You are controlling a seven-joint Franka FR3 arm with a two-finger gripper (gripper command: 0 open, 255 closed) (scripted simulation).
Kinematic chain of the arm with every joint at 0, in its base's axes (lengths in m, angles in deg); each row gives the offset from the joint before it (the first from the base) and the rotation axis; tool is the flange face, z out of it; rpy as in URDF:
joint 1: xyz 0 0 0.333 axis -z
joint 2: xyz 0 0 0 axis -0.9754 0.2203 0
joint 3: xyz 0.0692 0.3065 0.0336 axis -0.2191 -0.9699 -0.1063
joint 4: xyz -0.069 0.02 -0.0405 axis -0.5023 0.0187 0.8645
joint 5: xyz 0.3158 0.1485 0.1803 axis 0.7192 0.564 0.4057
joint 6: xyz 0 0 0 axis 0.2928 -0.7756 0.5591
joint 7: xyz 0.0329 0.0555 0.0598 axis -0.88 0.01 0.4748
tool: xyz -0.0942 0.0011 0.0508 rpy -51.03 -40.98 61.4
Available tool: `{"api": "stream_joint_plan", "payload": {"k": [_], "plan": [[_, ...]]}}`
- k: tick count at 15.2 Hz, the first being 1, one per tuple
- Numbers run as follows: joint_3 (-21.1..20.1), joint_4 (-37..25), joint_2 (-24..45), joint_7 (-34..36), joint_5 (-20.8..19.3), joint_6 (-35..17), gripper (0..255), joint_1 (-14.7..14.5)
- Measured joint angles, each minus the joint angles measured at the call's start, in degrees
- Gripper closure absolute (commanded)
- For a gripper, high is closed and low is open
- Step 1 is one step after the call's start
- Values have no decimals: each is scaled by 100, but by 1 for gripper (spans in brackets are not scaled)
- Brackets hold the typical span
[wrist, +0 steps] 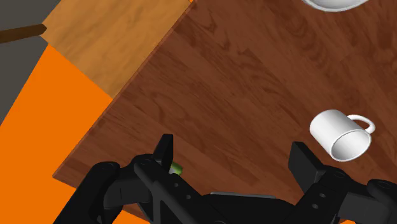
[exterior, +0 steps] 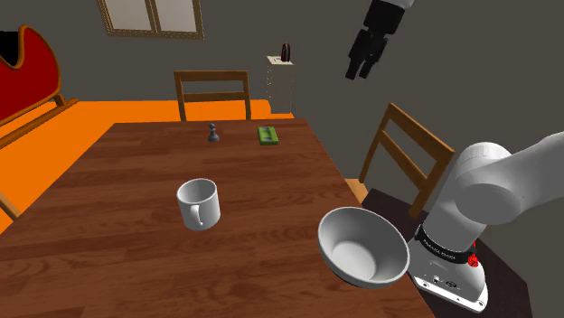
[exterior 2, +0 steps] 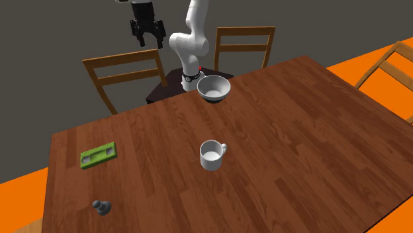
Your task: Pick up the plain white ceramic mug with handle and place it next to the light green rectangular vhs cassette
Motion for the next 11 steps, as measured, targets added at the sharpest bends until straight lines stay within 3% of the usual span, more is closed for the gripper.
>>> {"api": "stream_joint_plan", "payload": {"k": [3,11], "plan": [[-123,79,84,102,53,-178,0,-37],[-879,452,763,720,301,-1333,0,-251]]}}
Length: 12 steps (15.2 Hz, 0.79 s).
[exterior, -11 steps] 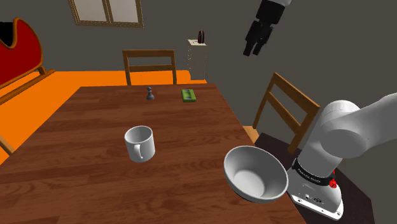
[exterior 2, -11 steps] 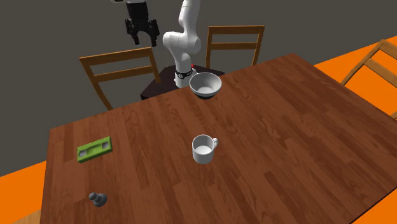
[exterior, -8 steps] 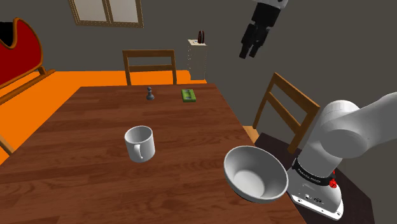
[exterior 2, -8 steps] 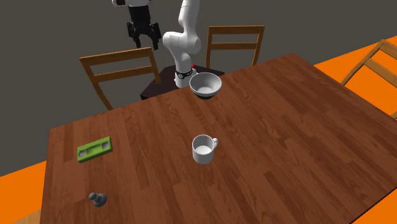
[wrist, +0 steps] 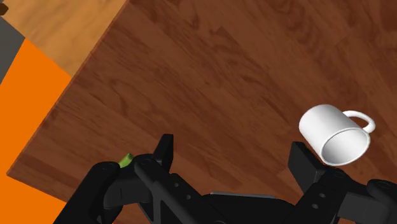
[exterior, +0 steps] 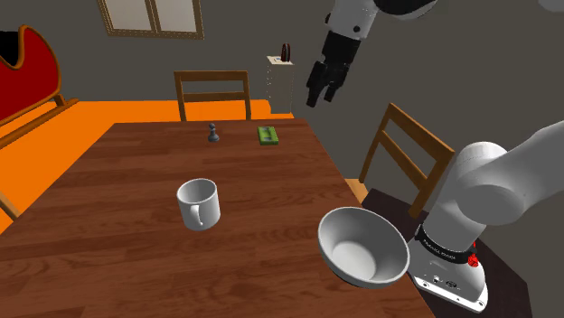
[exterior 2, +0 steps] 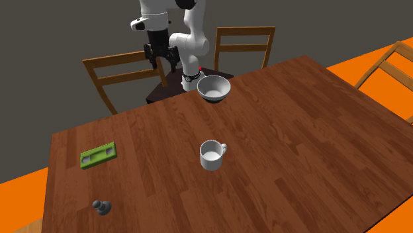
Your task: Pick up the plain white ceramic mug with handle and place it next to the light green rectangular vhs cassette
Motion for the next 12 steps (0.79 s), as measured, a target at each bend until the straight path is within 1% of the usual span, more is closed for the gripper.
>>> {"api": "stream_joint_plan", "payload": {"k": [6,9,12], "plan": [[-593,-9,849,518,47,-915,0,-111],[-876,-109,1360,790,-22,-1356,0,-128],[-1193,-336,1938,1155,-176,-1727,0,-140]]}}
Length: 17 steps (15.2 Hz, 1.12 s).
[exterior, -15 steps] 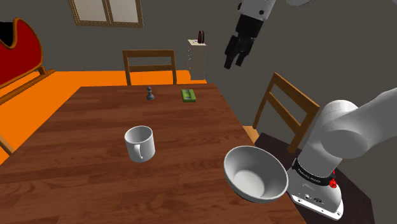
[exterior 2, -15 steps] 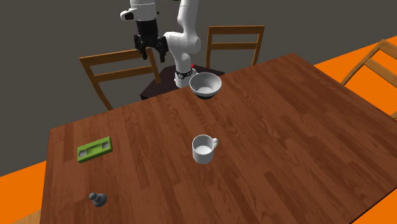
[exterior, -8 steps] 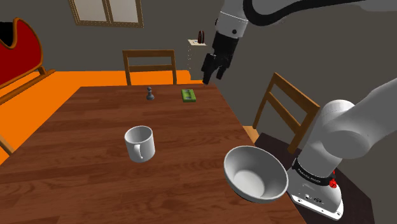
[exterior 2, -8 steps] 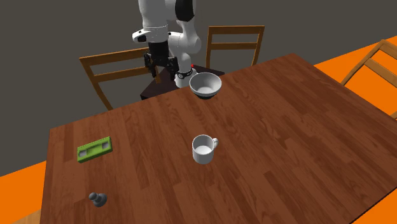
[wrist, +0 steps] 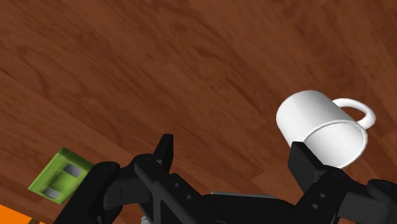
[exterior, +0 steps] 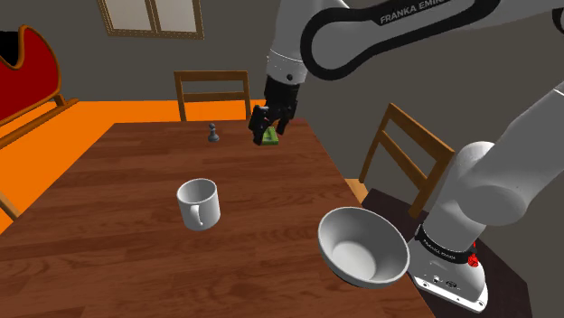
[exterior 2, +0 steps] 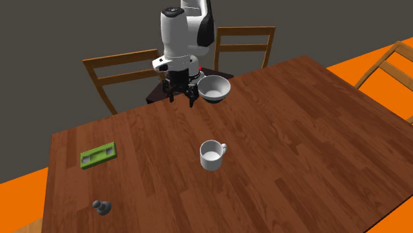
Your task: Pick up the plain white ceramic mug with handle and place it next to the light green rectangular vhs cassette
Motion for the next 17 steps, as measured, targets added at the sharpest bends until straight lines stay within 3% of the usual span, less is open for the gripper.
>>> {"api": "stream_joint_plan", "payload": {"k": [4,9,14,17], "plan": [[-346,-348,824,502,-367,-462,0,13],[-672,-944,1920,1300,-1097,-856,0,-75],[-719,-1708,2991,2020,-1898,-987,0,-346],[-670,-1809,3256,2154,-2088,-1114,0,-412]]}}
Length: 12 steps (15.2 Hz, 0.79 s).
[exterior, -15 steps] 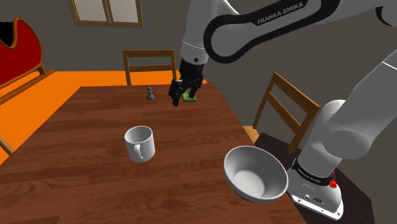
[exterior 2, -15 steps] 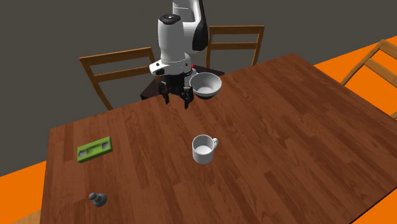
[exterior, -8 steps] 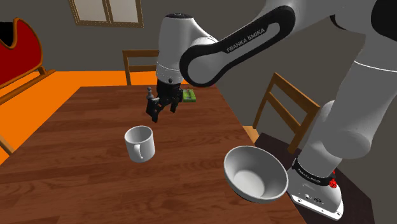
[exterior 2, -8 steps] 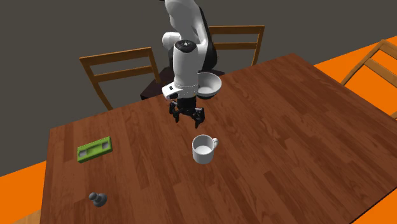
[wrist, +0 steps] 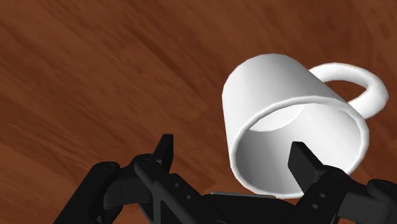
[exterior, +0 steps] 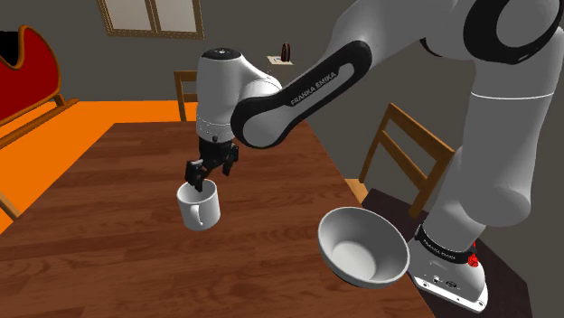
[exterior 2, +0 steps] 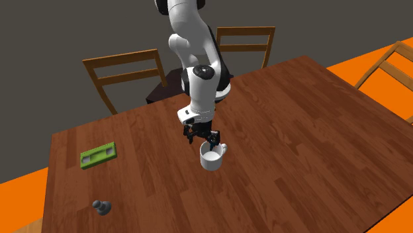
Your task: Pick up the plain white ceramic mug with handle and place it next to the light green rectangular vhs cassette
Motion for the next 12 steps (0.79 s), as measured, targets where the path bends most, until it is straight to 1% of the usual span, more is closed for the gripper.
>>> {"api": "stream_joint_plan", "payload": {"k": [5,11,12], "plan": [[80,-43,318,163,-222,-237,0,-81],[96,-39,366,188,-257,-285,0,-93],[96,-38,366,189,-258,-286,255,-93]]}}
